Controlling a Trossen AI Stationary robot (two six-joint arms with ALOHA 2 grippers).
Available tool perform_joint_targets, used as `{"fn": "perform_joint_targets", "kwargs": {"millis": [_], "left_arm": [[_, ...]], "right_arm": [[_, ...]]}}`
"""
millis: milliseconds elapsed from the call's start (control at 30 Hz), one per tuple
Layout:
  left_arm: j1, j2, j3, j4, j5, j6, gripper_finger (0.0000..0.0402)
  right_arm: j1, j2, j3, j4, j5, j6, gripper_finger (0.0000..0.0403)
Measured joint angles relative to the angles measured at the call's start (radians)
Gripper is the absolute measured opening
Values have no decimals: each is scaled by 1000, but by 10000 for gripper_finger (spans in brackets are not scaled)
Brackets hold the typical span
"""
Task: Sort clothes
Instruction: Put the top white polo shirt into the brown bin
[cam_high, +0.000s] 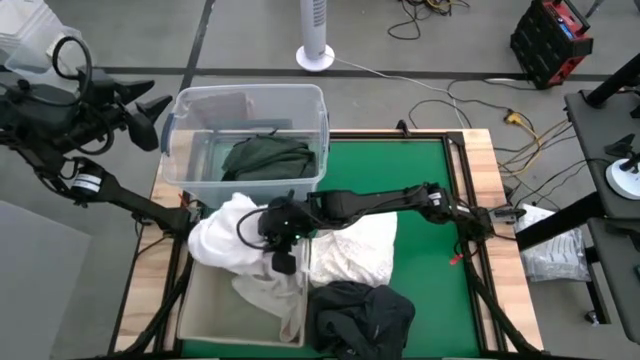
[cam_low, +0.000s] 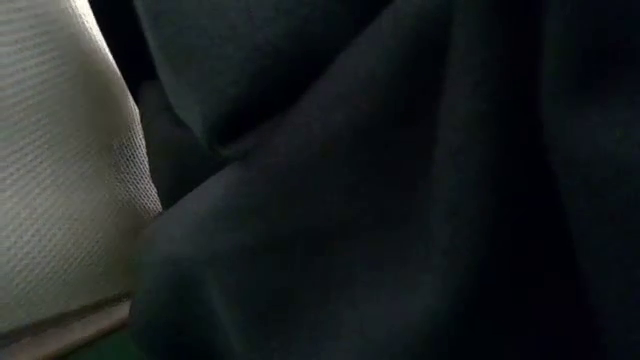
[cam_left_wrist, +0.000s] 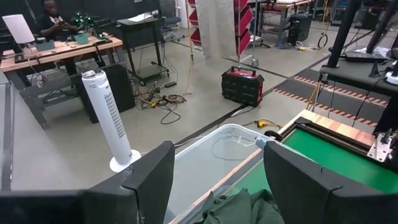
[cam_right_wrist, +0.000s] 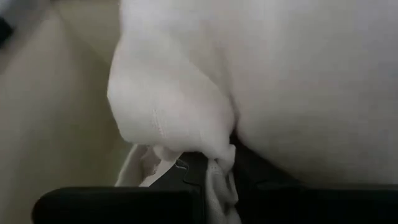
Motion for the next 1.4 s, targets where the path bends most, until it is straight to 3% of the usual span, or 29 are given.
{"fn": "perform_joint_targets", "kwargs": {"millis": [233,667,867,1167,1400], "left_arm": [[0,0,-47,-1,8,0,224],[0,-11,-100,-1,21,-12,224],[0,-19,-117,0,66,-15,224],[-1,4,-188,-1,277,-5,211],[-10,-12,-336,1,437,35,136]], "right_arm": [[19,9,-1,-64,-6,-38,57],[48,-18,9,-74,-6,-38,182],[53,-67,9,-128,-5,-55,217],[53,-168,9,-201,80,-89,222],[58,-262,10,-338,303,-129,166]]}}
